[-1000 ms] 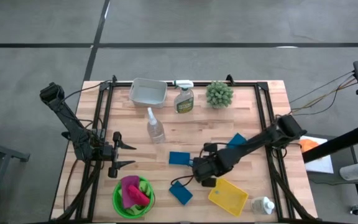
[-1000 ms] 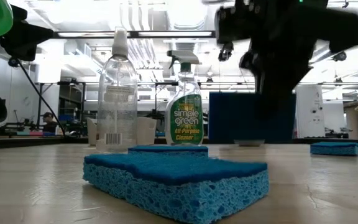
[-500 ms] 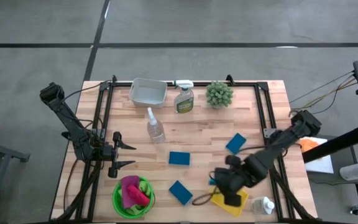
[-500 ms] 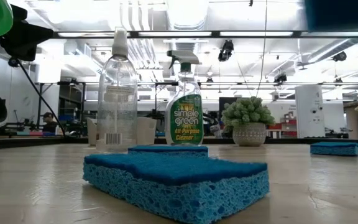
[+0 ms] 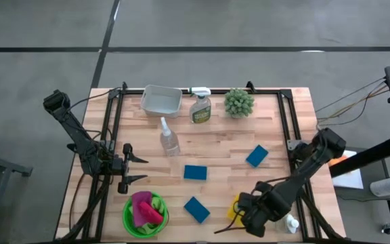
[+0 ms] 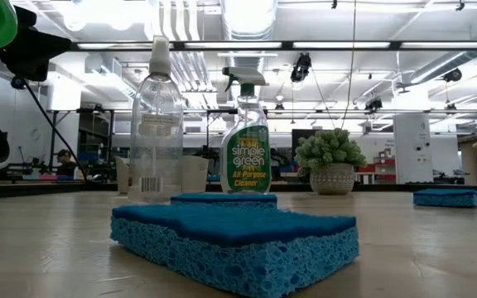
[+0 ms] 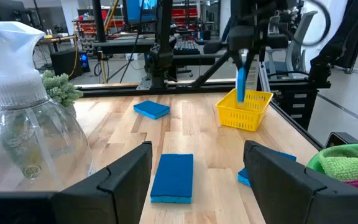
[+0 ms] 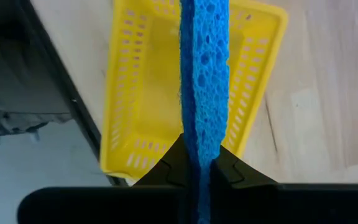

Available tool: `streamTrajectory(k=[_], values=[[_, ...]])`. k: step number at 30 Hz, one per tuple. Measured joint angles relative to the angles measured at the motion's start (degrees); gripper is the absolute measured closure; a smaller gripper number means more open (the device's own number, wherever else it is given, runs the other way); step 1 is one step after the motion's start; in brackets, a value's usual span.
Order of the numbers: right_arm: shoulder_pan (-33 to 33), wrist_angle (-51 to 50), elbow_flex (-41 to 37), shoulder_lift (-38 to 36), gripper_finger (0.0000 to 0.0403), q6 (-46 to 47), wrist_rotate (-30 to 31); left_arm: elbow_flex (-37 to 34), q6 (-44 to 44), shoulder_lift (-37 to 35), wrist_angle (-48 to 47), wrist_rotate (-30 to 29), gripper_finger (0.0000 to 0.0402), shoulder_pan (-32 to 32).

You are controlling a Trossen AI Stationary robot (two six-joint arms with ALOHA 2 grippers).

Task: Pick & Place Kitchen Items
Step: Put the blue sponge into the yellow bin

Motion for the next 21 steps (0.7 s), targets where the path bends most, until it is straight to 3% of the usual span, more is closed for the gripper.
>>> streamTrajectory(k=[8,21], values=[[-0.91,0.15,-0.02,4.02,0.0385,-1.71,-4.70,0.00,0.01,0.02,0.00,0.00,0.0148,0.00],[-0.91,3.08,-0.02,4.23,0.0378,-2.62,-2.90,0.00,0.02,0.00,0.00,0.00,0.0148,0.00]])
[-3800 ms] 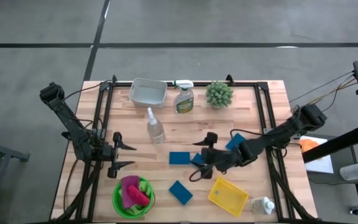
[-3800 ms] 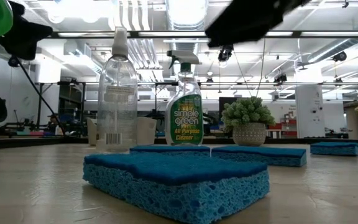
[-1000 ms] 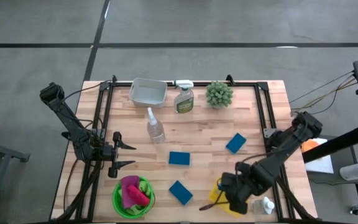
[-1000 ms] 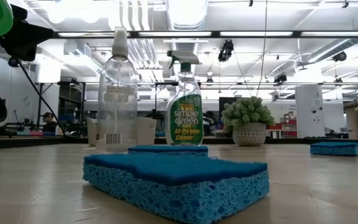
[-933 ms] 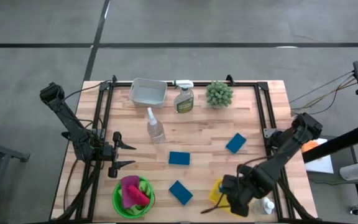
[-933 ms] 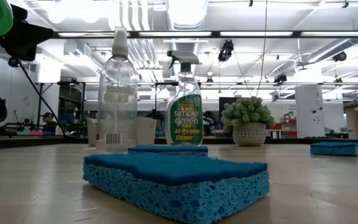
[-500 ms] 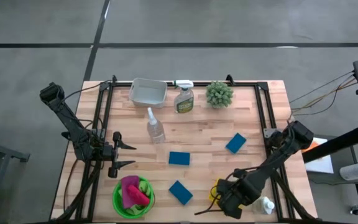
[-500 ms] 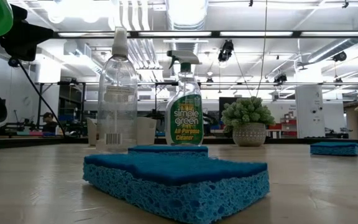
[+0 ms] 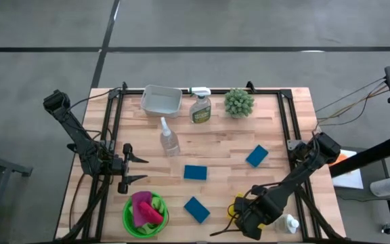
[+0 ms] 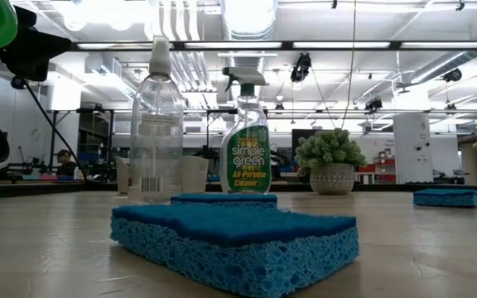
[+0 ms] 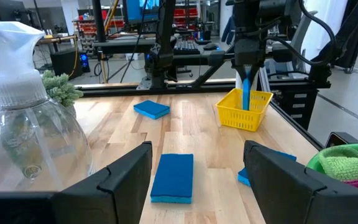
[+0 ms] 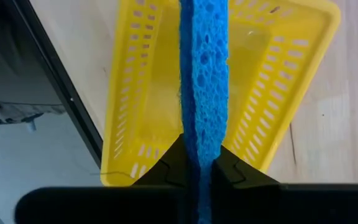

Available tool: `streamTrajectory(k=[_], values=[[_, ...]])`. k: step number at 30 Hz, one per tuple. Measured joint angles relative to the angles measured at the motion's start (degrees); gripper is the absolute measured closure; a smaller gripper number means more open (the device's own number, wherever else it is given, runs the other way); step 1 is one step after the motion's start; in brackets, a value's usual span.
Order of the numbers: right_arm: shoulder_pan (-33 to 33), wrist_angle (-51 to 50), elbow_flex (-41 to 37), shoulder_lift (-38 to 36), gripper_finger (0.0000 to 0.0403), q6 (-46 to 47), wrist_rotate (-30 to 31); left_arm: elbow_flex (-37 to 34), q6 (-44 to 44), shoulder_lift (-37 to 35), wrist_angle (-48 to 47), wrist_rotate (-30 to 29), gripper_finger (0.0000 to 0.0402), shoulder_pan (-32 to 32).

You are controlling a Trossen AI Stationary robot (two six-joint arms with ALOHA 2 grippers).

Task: Pick & Place Kitchen Items
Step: Put the blue sponge into the yellow bin

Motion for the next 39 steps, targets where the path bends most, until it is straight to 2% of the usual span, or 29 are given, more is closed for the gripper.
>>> streamTrajectory(k=[3,12,16,19,28,35,39], values=[[0.00,0.17,0.00,0.00,0.0342,0.02,0.96,0.00,-0.01,0.01,0.00,0.00,0.0148,0.00],[-0.02,0.40,0.00,0.00,0.0171,-0.96,1.87,0.00,0.00,0.00,0.00,0.00,0.0147,0.00],[-0.02,-0.37,0.00,0.00,0.0121,-1.71,4.53,0.00,0.00,0.00,-0.02,0.00,0.0147,0.00],[-0.07,-2.42,0.03,0.00,0.0106,-1.75,9.13,0.00,0.00,0.02,0.00,0.00,0.0147,0.00],[-1.28,-14.06,0.01,0.00,0.0104,-0.67,19.93,0.00,0.00,0.02,0.00,0.00,0.0147,0.00],[-4.28,-14.34,-1.95,0.02,0.0104,-4.95,24.05,0.00,0.00,0.02,-0.02,0.00,0.0147,0.00],[-6.67,-8.53,-3.73,0.00,0.0104,-10.25,26.35,0.00,0.00,0.01,-0.02,0.00,0.0147,0.00]])
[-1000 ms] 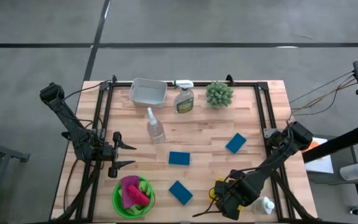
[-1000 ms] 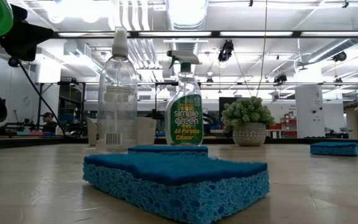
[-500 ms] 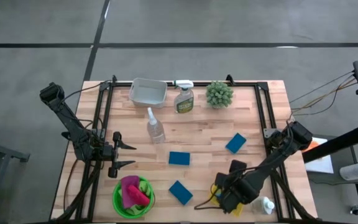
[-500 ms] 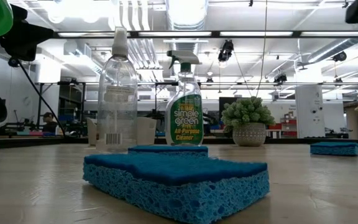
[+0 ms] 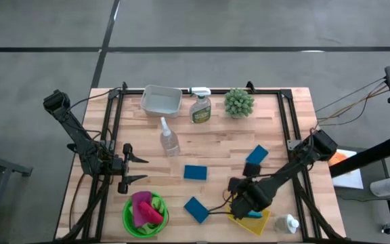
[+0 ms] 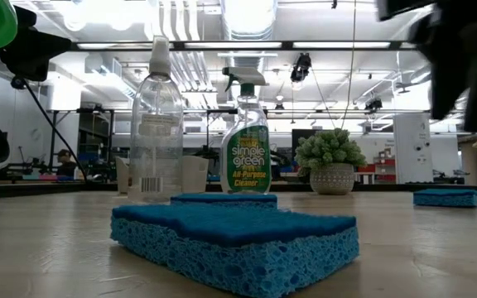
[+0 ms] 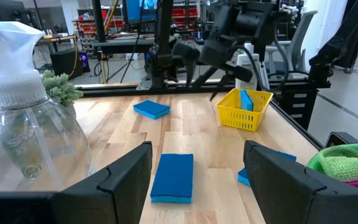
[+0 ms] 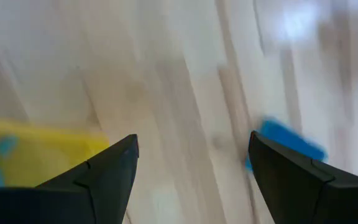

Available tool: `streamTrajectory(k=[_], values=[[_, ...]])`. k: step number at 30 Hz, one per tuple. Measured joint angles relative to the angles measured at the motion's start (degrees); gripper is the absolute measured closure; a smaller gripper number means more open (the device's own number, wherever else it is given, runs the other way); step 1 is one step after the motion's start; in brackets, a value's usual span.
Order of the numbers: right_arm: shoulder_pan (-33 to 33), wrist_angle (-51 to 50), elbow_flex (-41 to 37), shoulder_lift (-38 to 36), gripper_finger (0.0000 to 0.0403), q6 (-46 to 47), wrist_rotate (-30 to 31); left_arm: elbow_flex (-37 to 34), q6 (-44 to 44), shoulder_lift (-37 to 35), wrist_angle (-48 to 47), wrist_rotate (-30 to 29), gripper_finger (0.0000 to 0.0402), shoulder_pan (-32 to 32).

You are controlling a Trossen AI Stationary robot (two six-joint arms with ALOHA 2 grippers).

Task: Pick & Place Kitchen Items
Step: Put the blue sponge into the yellow bin

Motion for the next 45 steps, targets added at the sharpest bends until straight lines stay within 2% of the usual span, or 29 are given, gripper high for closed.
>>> streamTrajectory(k=[6,9,15,24,28,33,35,38,45], values=[[-3.78,20.21,-0.79,-0.09,0.0104,-15.46,0.62,0.00,0.02,0.01,0.00,0.02,0.0147,0.00],[-6.37,26.33,-0.82,0.03,0.0104,-21.33,0.59,0.00,0.01,0.00,0.00,0.02,0.0147,0.00],[-13.07,31.20,-1.01,2.16,0.0104,-29.63,-0.53,0.00,0.00,-0.01,0.00,0.02,0.0147,0.00],[-20.49,40.49,-0.90,9.61,0.0104,-39.09,-9.82,0.02,0.14,0.00,0.00,0.02,0.0148,-0.02],[-20.96,41.40,-0.42,11.85,0.0104,-39.55,-9.66,0.02,0.21,0.01,-0.02,0.00,0.0148,-0.02],[-20.10,41.44,0.15,13.71,0.0107,-39.40,-6.30,0.02,0.20,-0.01,-0.02,0.00,0.0148,-0.02],[-19.53,41.42,0.32,14.16,0.0123,-39.13,-4.52,0.02,0.20,-0.01,-0.02,0.00,0.0148,-0.02],[-18.88,41.56,0.32,14.29,0.0173,-38.73,-3.45,0.02,0.20,-0.01,-0.01,0.00,0.0148,-0.02],[-17.25,41.04,0.97,14.14,0.0364,-38.85,-2.53,0.02,0.20,-0.01,-0.01,0.00,0.0148,-0.02]])
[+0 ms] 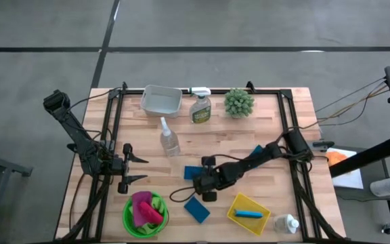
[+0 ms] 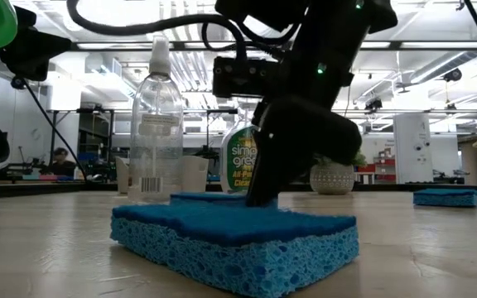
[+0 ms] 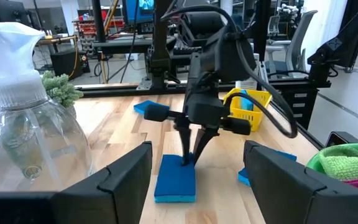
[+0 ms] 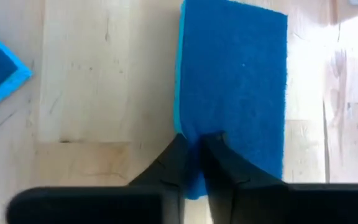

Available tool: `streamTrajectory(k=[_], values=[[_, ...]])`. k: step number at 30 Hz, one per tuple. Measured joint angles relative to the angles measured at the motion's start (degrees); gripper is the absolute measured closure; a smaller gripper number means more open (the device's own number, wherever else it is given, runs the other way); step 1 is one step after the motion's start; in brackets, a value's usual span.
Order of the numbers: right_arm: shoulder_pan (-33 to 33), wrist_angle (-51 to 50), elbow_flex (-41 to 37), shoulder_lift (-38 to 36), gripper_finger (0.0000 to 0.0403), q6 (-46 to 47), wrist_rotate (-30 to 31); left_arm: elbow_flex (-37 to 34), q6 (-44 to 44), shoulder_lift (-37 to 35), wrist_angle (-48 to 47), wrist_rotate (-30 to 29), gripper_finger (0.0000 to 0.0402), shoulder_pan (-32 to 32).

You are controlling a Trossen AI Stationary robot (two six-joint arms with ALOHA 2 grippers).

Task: Pick & Place Kitchen Items
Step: Put the blue sponge into the yellow bin

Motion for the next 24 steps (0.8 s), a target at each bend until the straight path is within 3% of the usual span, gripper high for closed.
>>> streamTrajectory(k=[6,19,24], values=[[1.59,0.37,1.12,-1.17,0.0383,-0.82,0.24,0.00,0.00,0.01,0.00,0.00,0.0148,0.01],[7.23,2.46,0.80,-13.21,0.0385,-2.84,1.89,0.00,-0.02,0.00,-0.05,0.00,0.0148,0.01],[8.76,15.17,-4.40,-16.18,0.0385,-7.39,0.44,0.00,-0.15,0.02,-0.03,0.00,0.0148,0.00]])
